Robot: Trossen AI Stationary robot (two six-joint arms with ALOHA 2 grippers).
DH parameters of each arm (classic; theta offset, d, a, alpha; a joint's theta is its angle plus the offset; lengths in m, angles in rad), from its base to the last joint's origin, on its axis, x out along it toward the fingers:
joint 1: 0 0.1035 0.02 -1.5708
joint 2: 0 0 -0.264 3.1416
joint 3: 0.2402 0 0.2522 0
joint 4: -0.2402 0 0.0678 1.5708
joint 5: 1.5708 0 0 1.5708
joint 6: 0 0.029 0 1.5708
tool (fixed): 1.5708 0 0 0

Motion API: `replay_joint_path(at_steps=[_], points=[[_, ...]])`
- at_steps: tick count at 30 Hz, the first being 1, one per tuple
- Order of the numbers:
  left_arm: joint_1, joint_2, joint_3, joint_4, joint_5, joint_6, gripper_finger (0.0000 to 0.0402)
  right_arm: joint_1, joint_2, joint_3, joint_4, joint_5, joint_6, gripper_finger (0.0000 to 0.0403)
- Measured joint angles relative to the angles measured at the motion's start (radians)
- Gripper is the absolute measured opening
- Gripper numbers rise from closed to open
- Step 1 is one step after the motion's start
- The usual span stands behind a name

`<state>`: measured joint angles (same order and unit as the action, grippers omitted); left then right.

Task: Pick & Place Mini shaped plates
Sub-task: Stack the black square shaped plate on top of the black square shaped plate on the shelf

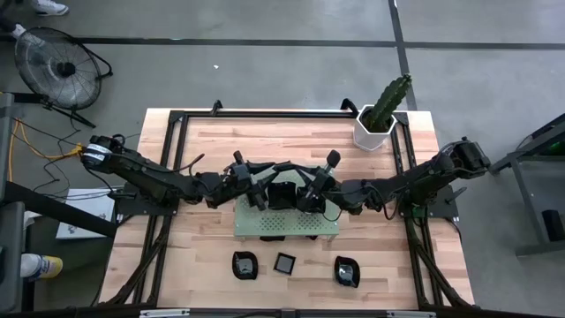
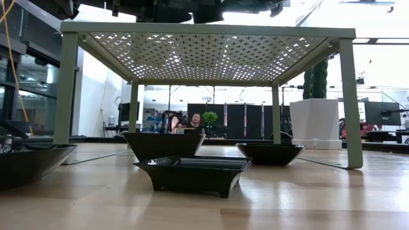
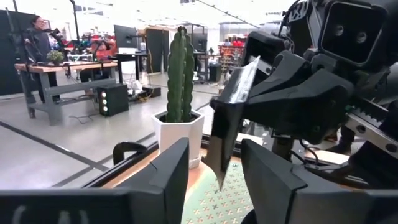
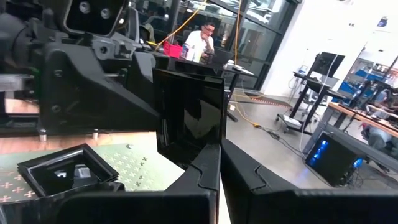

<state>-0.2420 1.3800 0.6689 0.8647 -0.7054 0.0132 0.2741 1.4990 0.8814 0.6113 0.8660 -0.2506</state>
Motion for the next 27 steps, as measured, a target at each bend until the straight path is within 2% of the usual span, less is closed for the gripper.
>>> replay_joint_path(at_steps=[18,27], points=[[0.0,0.0,0.0,0.001,-0.005,0.008,0.001,0.0,0.0,0.0,0.0,-0.001,0.002,0.0],[0.0,0.0,0.0,0.0,-0.006,0.008,0.0002,0.0,0.0,0.0,-0.001,-0.005,0.002,0.0002]])
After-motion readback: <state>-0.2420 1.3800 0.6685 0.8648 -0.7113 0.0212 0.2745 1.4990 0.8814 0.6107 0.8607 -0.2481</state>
